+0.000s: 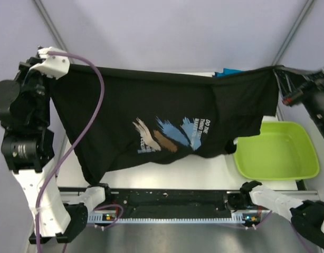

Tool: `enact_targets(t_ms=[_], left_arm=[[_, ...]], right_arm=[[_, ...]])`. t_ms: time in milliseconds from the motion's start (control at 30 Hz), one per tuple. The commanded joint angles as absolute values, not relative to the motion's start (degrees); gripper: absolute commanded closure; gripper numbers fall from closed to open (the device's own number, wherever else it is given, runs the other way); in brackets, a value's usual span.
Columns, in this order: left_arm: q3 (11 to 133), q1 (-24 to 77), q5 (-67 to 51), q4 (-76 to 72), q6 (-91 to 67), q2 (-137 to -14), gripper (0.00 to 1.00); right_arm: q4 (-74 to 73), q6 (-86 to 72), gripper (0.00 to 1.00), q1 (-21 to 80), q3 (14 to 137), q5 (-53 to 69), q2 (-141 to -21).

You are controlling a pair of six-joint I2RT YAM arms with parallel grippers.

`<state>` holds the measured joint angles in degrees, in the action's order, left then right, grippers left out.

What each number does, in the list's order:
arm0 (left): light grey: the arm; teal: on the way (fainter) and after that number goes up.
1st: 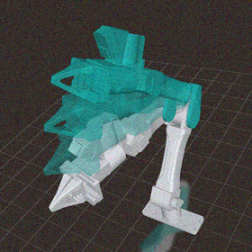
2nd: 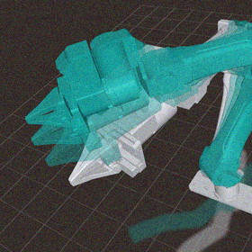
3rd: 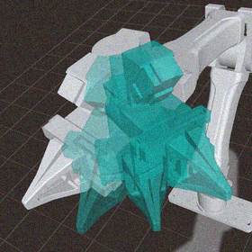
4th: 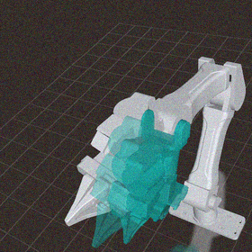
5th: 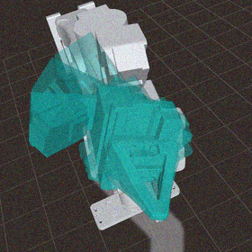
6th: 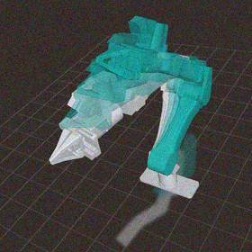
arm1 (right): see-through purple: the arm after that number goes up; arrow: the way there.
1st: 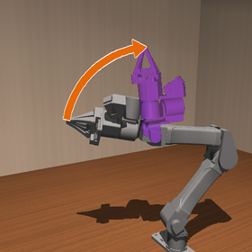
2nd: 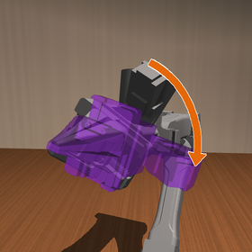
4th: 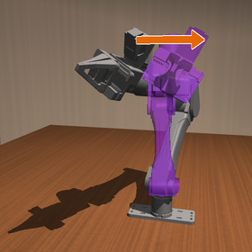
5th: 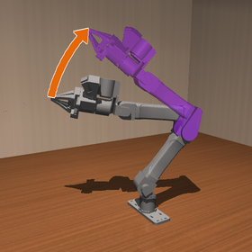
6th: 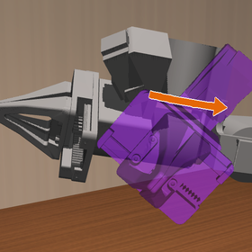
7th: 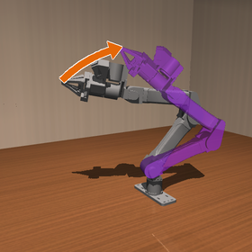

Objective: Fold and stack the t-shirts
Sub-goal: Flatten out the tshirt

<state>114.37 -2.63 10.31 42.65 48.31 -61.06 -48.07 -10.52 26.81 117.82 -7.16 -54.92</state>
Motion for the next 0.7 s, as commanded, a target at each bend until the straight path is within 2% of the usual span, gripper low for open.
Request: enact_targets(t_ms=[0,133,233,333,467,667], left_arm=[[110.8,-3.2,11.5,34.9,47.9,-68.4,1.00],[114.4,-4.2,12.7,28.5,45.5,-77.5,1.00],[123.7,-5.7,13.3,27.3,41.9,-85.9,1.00],[131.8,-7.1,13.4,25.3,40.5,-92.2,1.00],[134.9,-7.6,13.9,21.3,42.1,-95.4,1.00],[135.4,-10.2,11.7,21.3,41.5,-94.8,1.00]], right_arm=[[-44.7,-7.7,1.00,26.5,120.6,-8.0,-68.2],[-43.9,-9.1,1.00,21.3,131.8,-1.2,-82.3],[-42.4,-15.7,1.00,15.0,144.4,8.4,-93.4],[-39.4,-22.7,1.00,10.9,151.7,12.0,-100.6],[-31.6,-28.6,1.00,7.8,148.4,15.4,-100.7],[-30.6,-27.1,1.00,7.7,148.4,14.0,-97.1]])
